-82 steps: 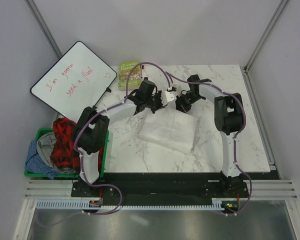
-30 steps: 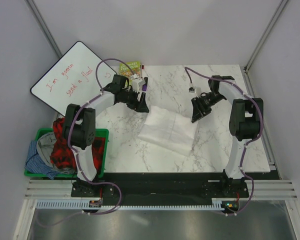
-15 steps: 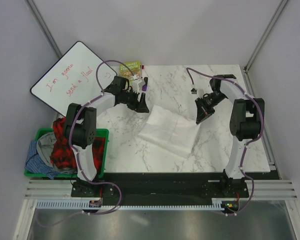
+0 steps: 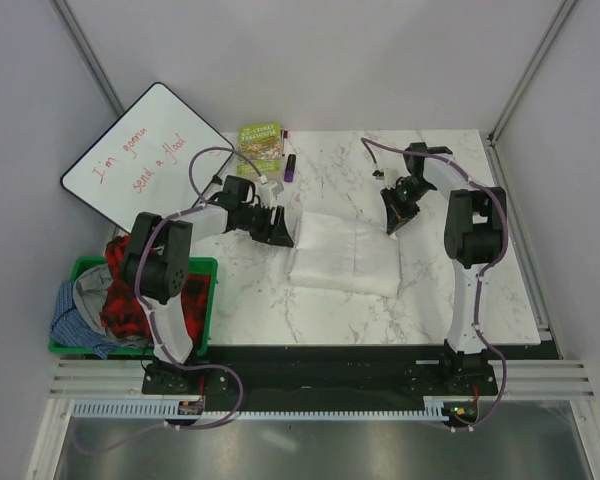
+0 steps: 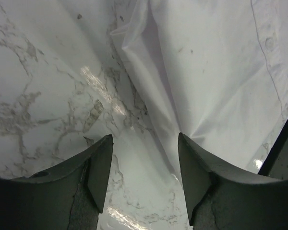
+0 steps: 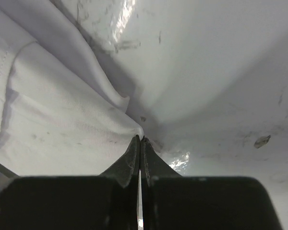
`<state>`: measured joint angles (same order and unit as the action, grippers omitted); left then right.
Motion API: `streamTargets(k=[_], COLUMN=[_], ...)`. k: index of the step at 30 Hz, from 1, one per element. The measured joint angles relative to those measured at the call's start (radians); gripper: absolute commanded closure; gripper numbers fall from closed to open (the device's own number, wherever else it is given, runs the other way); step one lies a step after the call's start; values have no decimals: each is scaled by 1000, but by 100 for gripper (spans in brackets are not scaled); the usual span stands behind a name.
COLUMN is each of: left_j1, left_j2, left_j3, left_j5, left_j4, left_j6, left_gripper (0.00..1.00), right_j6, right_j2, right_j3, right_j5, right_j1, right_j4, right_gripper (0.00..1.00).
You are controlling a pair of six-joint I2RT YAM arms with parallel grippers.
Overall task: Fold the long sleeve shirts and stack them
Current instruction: Fold the shirt
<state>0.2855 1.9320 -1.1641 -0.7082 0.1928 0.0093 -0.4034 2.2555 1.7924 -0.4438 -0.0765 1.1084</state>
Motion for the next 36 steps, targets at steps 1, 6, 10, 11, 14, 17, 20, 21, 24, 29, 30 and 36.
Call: streamTargets(k=[1,6,10,11,14,17,20,21,24,29,30,36], left_j1=[0,0,0,1,9,23,31,33,44,122,145,204], left_j2=[-16,-117,-217,-244,-301,-319,-301,-287,-256,-259,-259,-260], left_j3=[28,126,199,214,226,224,219,214,198,141,118,28], left_j5=[0,0,-3,-3,-5,-9,-15,-22,-28,2,7,32], left_j4=[-5,-43,-86,-94,-101,-111,-111,-108,-89,0,17,67], left_j6=[-15,-101,-159,-170,-181,-186,-189,-190,-189,-115,-93,-27], left_gripper=[37,34,37,37,45,54,58,58,55,51,51,50], right_j6=[2,11,13,14,16,29,58,70,106,150,158,198], right_j2=[7,-2,-64,-89,-175,-276,-346,-357,-359,-354,-352,-323], right_j3=[23,64,28,14,-38,-140,-280,-329,-451,-587,-605,-666], right_j5=[6,9,-20,-34,-85,-166,-240,-259,-299,-335,-343,-398], right_j1=[-9,-31,7,25,93,172,228,237,243,242,242,242], right_j4=[-7,-23,-11,-10,0,-4,-28,-38,-87,-175,-202,-305], right_gripper=[97,37,36,37,45,58,71,74,80,81,81,79])
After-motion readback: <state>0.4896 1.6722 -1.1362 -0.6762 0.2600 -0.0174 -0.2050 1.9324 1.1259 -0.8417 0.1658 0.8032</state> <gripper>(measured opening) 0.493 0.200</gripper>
